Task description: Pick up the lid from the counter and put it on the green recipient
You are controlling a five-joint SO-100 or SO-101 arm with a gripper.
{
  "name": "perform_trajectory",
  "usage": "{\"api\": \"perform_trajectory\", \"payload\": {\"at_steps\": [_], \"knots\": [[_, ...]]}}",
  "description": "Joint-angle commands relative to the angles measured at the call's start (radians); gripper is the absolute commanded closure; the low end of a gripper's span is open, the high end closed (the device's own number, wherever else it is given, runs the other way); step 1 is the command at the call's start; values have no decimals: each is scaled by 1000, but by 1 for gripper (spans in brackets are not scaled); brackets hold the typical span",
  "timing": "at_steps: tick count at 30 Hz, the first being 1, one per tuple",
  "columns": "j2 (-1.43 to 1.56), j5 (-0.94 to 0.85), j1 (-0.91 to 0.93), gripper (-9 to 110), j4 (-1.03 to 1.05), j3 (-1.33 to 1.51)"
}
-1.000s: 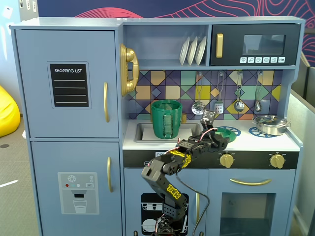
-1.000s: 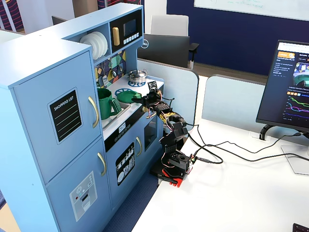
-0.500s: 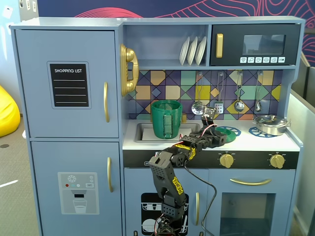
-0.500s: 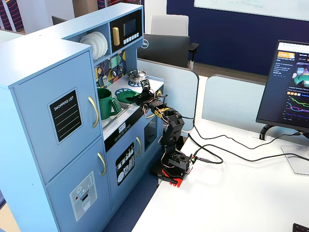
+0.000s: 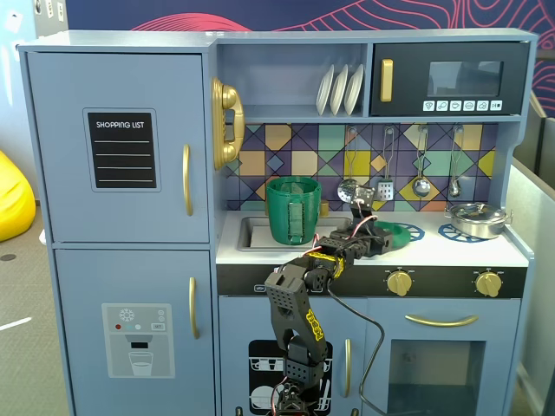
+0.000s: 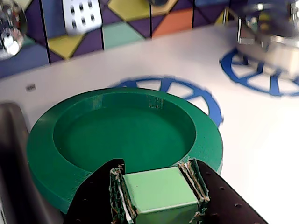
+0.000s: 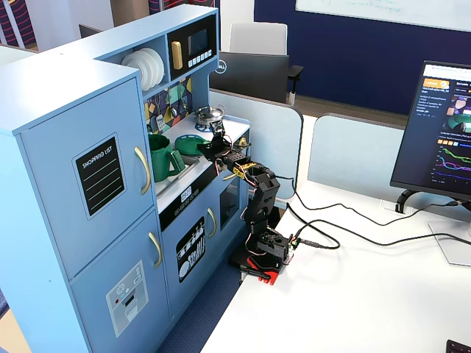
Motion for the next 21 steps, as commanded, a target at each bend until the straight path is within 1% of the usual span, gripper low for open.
{"api": "perform_trajectory", "payload": {"at_steps": [1,5,7,13,21], "knots": [[63,17,-21,102,81,-190],[81,14,-48,102,238,-339],[97,11,-66,102,282,-393],[107,-26,-129,102,380,-541],[109,-29,-222,102,476,-690]]}}
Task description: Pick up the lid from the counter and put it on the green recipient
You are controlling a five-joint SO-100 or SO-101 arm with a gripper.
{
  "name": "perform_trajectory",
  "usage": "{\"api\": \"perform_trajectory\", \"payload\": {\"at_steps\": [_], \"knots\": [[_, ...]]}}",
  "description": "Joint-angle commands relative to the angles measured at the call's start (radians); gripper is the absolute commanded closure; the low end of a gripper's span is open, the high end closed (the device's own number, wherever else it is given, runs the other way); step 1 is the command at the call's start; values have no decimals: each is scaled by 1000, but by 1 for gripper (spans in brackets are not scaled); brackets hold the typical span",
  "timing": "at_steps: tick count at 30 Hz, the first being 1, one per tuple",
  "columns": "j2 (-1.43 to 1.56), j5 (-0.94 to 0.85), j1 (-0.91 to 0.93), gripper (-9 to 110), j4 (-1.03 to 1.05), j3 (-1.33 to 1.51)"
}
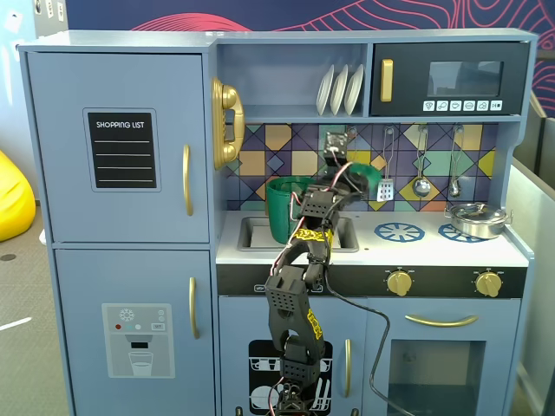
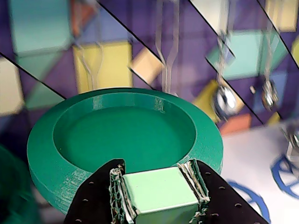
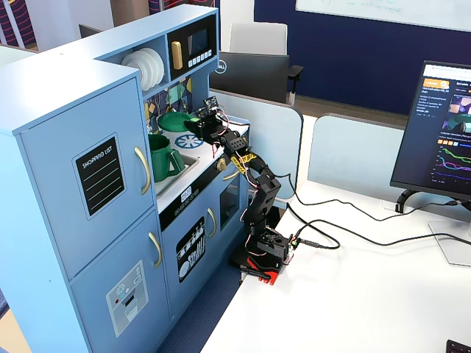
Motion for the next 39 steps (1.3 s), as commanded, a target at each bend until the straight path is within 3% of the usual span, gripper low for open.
{"api": "perform_trajectory", "payload": {"at_steps": [1,16,39], "knots": [[91,-11,-69,102,32,-141],[138,-35,-272,102,130,-129],[-26,-43,-304,102,64,-104]]}}
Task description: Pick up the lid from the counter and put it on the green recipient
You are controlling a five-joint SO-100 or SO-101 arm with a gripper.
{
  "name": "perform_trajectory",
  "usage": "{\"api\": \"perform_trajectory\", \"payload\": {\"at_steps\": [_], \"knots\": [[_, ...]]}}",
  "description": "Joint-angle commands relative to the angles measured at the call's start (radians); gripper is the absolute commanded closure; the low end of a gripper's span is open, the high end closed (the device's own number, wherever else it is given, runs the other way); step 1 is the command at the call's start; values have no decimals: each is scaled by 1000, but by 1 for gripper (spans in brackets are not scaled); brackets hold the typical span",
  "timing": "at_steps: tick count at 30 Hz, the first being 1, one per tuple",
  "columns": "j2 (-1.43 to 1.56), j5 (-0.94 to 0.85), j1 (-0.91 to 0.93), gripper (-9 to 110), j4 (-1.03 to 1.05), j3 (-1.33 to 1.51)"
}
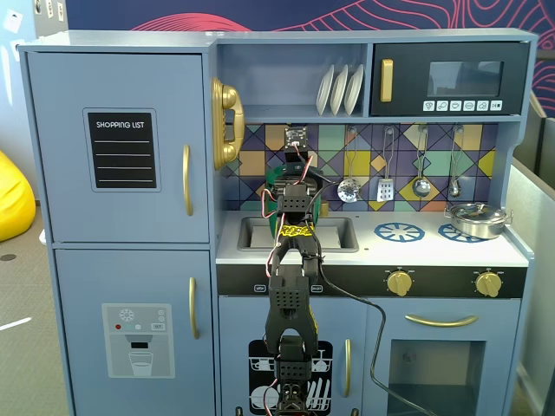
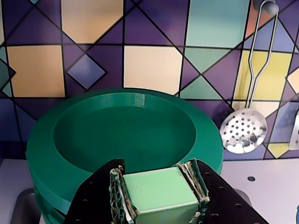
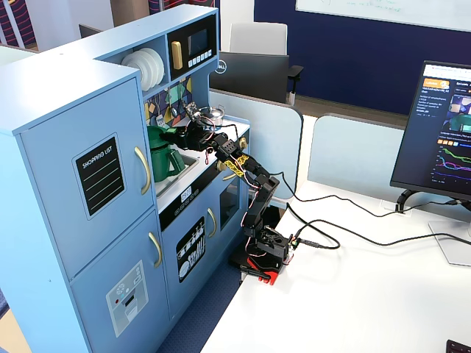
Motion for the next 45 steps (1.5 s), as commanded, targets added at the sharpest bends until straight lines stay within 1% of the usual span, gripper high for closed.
{"api": "perform_trajectory", "payload": {"at_steps": [1,16,18,20,29,32,37,41,45], "knots": [[6,-8,-15,102,-44,-20],[64,-57,-17,102,-25,84],[67,-55,-18,99,-23,84],[72,-64,-17,99,-17,83],[100,-18,-17,76,-2,11],[118,-14,-12,73,40,-51],[207,2,-32,73,155,-115],[351,-20,-32,75,222,-2],[565,-9,-18,76,342,258]]}}
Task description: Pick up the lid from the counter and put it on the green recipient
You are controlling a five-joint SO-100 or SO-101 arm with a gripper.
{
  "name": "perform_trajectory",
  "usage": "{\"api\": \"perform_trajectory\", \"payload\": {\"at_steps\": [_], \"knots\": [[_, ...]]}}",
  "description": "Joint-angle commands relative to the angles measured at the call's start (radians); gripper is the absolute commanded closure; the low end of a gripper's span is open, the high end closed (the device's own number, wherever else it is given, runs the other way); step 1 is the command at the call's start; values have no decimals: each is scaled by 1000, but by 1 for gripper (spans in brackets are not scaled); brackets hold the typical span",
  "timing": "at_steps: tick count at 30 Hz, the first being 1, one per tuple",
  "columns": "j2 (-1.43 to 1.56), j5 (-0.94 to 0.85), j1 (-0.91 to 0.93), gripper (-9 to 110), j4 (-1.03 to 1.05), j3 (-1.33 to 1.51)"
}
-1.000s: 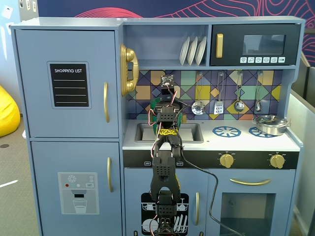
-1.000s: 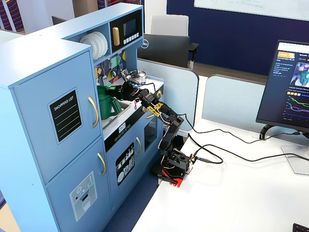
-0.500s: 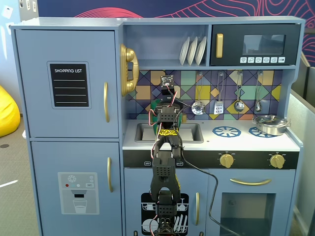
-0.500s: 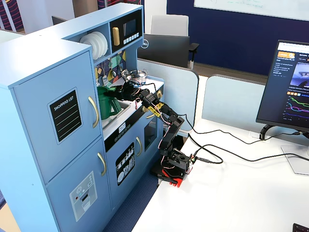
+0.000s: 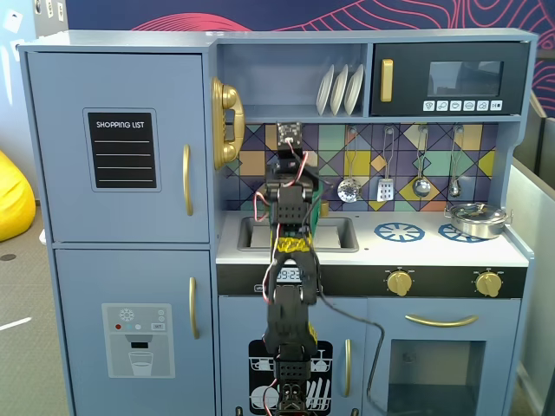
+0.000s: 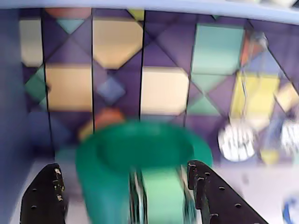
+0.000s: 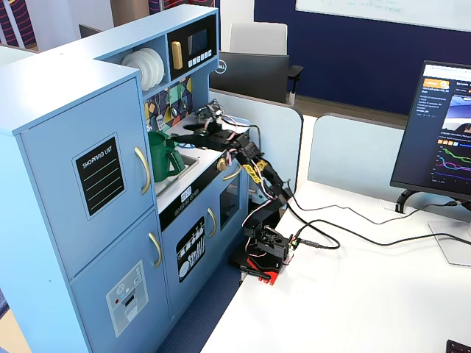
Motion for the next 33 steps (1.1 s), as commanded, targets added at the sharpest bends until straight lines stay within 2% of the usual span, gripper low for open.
{"api": "perform_trajectory", "payload": {"at_steps": [1,5,8,15,19,22,27,33], "knots": [[256,3,14,75,81,247],[471,9,52,75,176,555],[584,40,72,80,207,793],[675,126,40,101,43,1321],[727,201,0,101,40,1473],[770,95,-9,101,160,1526],[868,143,-35,100,419,1562],[881,104,-61,100,687,1562]]}}
